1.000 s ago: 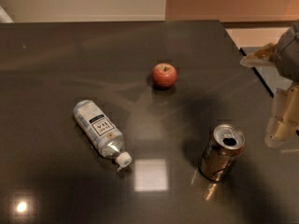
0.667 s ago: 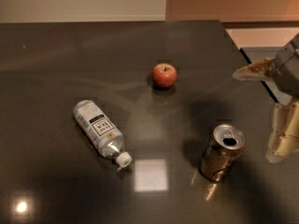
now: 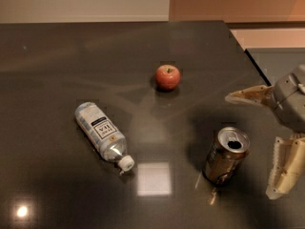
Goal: Move orange can near apple
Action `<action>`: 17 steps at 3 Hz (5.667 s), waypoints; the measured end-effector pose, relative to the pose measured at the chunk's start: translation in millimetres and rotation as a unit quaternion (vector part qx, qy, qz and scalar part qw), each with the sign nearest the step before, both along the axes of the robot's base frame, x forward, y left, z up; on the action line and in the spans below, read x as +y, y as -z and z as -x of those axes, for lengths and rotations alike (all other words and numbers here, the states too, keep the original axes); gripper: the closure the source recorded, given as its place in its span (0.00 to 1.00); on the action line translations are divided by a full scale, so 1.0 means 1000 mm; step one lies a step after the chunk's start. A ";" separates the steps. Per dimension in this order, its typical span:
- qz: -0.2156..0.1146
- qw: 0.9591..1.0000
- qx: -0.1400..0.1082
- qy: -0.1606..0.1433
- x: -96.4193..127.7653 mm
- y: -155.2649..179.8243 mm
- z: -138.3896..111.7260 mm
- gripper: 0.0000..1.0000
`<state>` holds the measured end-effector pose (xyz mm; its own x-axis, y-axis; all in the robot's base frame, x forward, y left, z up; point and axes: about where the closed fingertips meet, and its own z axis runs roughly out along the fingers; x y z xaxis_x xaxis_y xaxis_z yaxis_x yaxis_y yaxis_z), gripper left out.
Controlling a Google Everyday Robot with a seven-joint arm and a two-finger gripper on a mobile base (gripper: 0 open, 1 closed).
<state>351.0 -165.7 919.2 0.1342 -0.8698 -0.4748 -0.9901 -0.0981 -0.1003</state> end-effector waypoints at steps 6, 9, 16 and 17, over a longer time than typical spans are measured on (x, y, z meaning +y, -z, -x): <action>-0.012 0.998 -0.024 0.058 0.019 -0.029 -0.050 1.00; -0.015 0.993 -0.035 0.113 0.030 -0.056 -0.159 1.00; -0.003 0.993 -0.013 0.113 0.032 0.002 -0.235 0.36; -0.016 0.994 -0.011 0.111 0.034 0.005 -0.236 0.05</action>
Offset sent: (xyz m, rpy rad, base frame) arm -0.0170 0.0134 -0.0278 0.0221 0.0391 0.0463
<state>587.1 -132.0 914.4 -0.0488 -0.8631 -0.5026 -0.9844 0.1267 -0.1220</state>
